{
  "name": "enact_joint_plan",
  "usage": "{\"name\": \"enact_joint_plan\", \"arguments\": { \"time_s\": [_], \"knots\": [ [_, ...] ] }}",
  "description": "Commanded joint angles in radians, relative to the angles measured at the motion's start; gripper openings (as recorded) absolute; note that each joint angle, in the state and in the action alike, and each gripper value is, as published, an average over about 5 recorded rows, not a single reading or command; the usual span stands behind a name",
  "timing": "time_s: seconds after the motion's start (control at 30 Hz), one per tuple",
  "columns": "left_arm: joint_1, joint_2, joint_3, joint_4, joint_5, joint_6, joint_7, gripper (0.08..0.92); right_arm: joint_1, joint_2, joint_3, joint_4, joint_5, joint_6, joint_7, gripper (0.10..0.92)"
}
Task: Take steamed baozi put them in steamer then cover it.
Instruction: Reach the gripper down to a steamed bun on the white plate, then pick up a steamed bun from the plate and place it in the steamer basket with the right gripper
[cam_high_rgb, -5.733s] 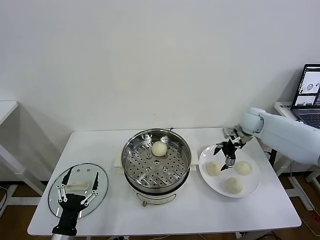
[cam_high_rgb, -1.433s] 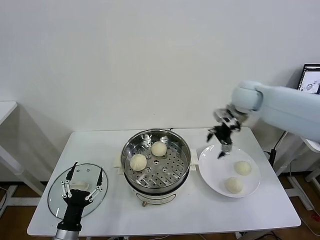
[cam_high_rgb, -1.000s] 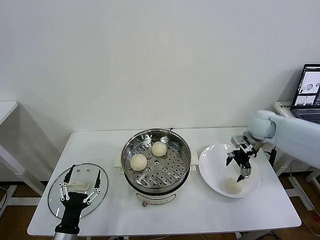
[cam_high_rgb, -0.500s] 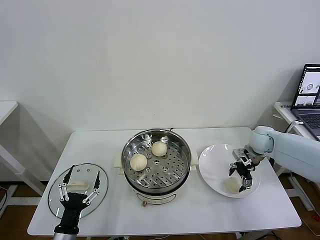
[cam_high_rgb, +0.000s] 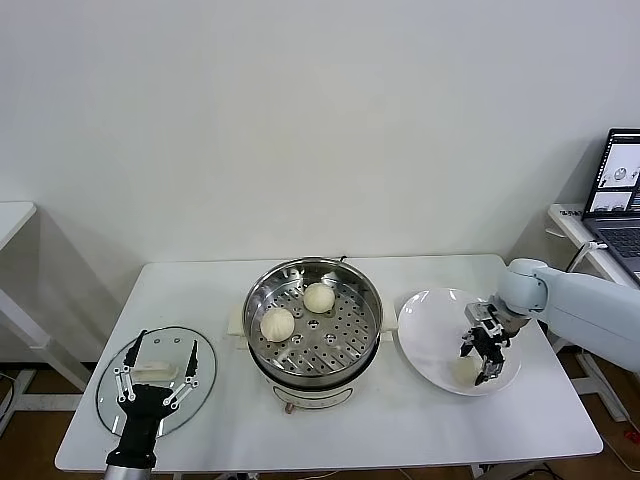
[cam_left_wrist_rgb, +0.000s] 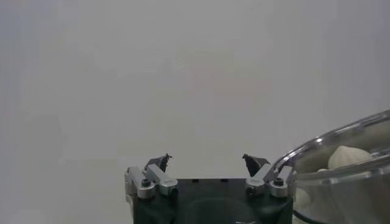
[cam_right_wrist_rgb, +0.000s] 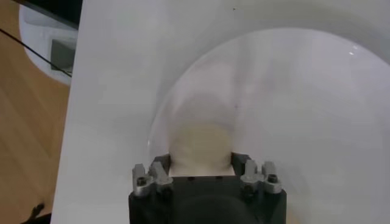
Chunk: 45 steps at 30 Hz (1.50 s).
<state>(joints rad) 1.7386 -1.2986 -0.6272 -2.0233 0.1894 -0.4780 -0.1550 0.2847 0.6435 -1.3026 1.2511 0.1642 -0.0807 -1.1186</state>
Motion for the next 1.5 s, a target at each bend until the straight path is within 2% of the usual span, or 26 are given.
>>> {"name": "enact_joint_plan", "arguments": {
  "time_s": [0.03,0.27,0.53,0.83,1.13,1.5],
  "knots": [
    [-0.002,0.002,0.002,-0.003,-0.001,-0.001,0.000,0.823,0.147,0.001,0.020,0.060,-0.006,0.052,-0.031,0.653],
    [-0.006,0.009,0.007,-0.009,-0.003,-0.001,0.000,0.823,0.447,0.088,-0.035,0.184,0.032,0.239,-0.071,0.640],
    [-0.004,0.009,0.011,-0.009,-0.002,-0.002,0.000,0.823,0.571,0.310,-0.042,0.292,-0.015,0.472,-0.052,0.642],
    [0.003,0.004,0.009,-0.015,-0.002,-0.006,0.000,0.823,0.472,0.474,-0.015,0.361,-0.168,0.611,-0.014,0.638],
    [0.005,0.007,0.001,-0.015,-0.003,-0.011,-0.001,0.823,0.348,0.523,-0.019,0.374,-0.321,0.708,0.008,0.639],
    [-0.001,0.007,0.007,-0.013,-0.005,-0.011,-0.003,0.823,0.262,0.571,-0.019,0.341,-0.390,0.739,0.011,0.645]
  ]
}}
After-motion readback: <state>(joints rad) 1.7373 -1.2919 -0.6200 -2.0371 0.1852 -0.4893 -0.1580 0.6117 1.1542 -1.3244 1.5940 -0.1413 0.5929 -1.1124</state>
